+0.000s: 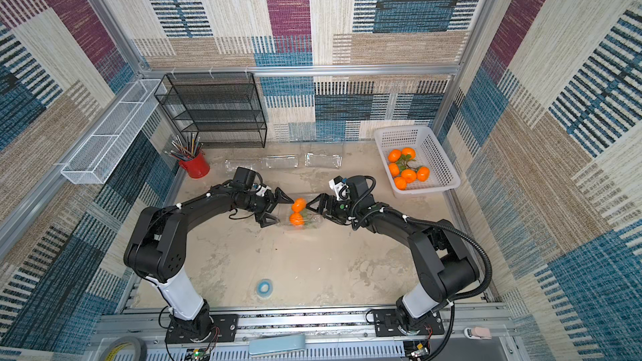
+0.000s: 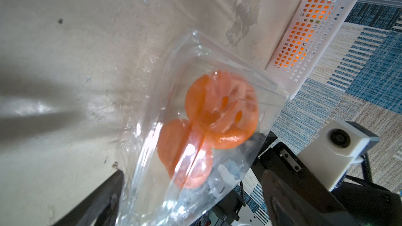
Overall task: Take oranges out of containers
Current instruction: Move the packing box to the center of the board, then open the packing box at the center of the board.
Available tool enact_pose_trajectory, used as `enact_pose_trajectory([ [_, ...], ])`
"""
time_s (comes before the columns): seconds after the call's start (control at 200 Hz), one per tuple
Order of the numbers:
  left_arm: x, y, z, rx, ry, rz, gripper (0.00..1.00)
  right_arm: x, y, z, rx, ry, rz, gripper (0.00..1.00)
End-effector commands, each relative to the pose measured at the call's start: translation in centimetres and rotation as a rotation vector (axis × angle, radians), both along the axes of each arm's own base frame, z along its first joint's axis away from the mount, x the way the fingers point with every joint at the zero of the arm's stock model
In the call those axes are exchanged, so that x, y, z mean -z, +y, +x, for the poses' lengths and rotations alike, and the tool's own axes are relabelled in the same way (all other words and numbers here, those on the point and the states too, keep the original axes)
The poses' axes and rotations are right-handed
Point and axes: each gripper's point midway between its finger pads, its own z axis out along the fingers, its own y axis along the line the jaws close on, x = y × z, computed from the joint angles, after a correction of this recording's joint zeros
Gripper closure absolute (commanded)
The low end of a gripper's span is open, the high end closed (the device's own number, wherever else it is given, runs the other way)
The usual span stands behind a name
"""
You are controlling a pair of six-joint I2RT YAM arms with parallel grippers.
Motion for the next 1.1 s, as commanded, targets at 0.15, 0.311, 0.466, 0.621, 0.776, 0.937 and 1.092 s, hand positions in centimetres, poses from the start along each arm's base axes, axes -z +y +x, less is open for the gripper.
enact_pose_trajectory([
  [0.15, -0.2, -0.1, 0.0, 0.013, -0.008, -0.003, 0.01, 2.0, -1.4, 0.9, 0.032, 0.026, -0.108, 0.01],
  [0.311, -0.1, 0.0, 0.0, 0.013, -0.005, 0.001, 0.01, 2.1, -2.2, 1.2, 0.052, 0.022, -0.115, 0.01],
  [0.466, -0.1, 0.0, 0.1, 0.009, -0.002, 0.004, 0.01, 1.9, -1.9, 1.4, 0.034, 0.013, -0.088, 0.0],
  [0.621, -0.1, -0.1, 0.4, 0.003, -0.002, -0.002, 0.01, 2.0, -1.3, 1.8, 0.015, 0.015, -0.065, 0.01],
  [0.776, -0.3, -0.3, 0.7, 0.002, -0.004, -0.005, 0.01, 1.6, -0.7, 2.4, 0.006, 0.011, -0.036, 0.01],
  [0.937, -0.2, -0.3, 0.7, 0.004, -0.003, -0.005, 0.01, 1.4, -1.0, 3.3, 0.029, -0.003, -0.069, 0.02],
  [1.092, -0.1, -0.3, 0.6, 0.008, 0.002, -0.009, 0.01, 1.4, -1.0, 3.6, 0.042, -0.005, -0.075, 0.02],
])
